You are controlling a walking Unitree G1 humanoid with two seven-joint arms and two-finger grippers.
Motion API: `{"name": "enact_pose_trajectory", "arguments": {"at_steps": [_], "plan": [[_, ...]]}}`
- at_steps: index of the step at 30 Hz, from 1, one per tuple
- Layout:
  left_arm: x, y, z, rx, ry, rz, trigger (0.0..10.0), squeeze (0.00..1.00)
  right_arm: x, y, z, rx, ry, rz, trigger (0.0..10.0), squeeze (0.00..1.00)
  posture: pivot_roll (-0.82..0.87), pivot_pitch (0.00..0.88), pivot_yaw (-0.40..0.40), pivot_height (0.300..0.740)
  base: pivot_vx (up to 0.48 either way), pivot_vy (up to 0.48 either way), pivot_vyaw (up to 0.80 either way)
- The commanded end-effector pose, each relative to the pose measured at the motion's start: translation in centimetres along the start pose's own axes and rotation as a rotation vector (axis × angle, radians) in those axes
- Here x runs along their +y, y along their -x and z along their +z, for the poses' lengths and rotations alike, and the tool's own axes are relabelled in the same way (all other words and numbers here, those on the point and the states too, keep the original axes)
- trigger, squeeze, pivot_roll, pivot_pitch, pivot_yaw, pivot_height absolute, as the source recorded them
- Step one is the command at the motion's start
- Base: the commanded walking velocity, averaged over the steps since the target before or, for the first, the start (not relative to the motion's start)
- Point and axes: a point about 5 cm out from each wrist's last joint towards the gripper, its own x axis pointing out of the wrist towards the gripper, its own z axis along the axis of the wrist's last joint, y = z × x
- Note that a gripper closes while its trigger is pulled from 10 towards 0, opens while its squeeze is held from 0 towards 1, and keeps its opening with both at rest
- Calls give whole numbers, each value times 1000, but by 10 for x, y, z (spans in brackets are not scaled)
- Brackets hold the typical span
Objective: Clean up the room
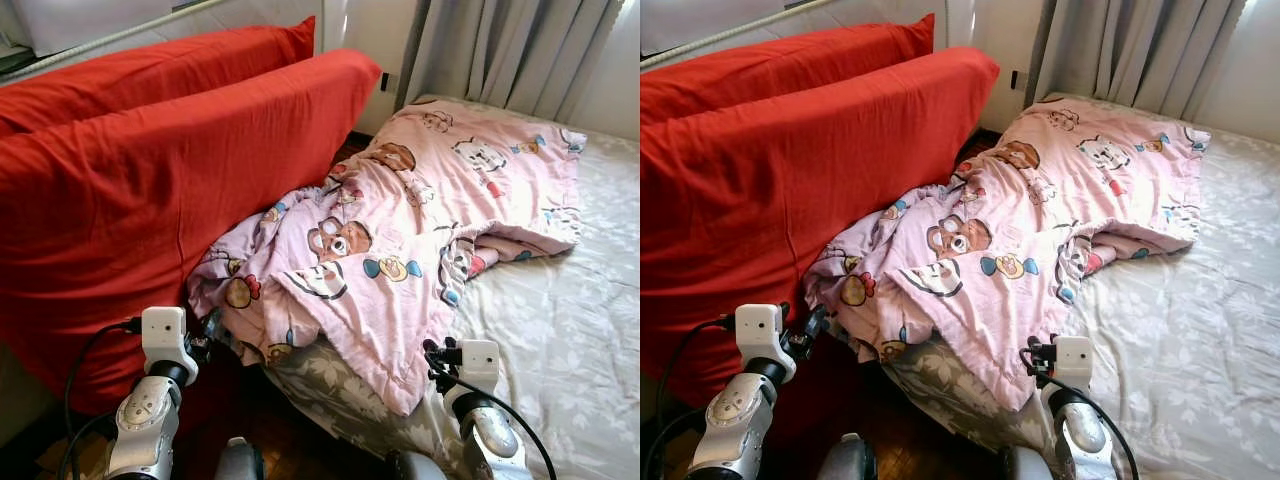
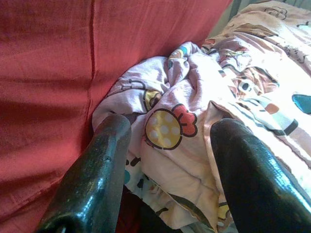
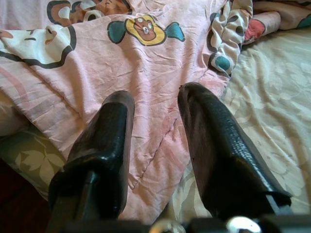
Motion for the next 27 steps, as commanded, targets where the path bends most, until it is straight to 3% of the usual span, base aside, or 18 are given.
{"name": "enact_pose_trajectory", "arguments": {"at_steps": [1, 8, 13, 27], "plan": [[-1, 0, 1, -1, -4, -9, 10000, 0, 1, 0, -1, 11, -3, 5, 10000, 0, 30, 59, -19, 635, 0, 0, 0], [-2, -1, 2, 1, -2, -13, 10000, 0, 3, -1, -4, 41, 4, 17, 10000, 0, 30, 62, -18, 631, 0, 0, 0], [-2, 0, 2, 1, -2, -13, 10000, 0, 5, 0, -3, 21, -3, 31, 10000, 0, 32, 69, -20, 598, 0, 0, 0], [-3, 1, 3, 3, -2, -21, 10000, 0, 8, 1, -8, 49, -7, 31, 10000, 0, 40, 82, -15, 598, 0, 0, 0]]}}
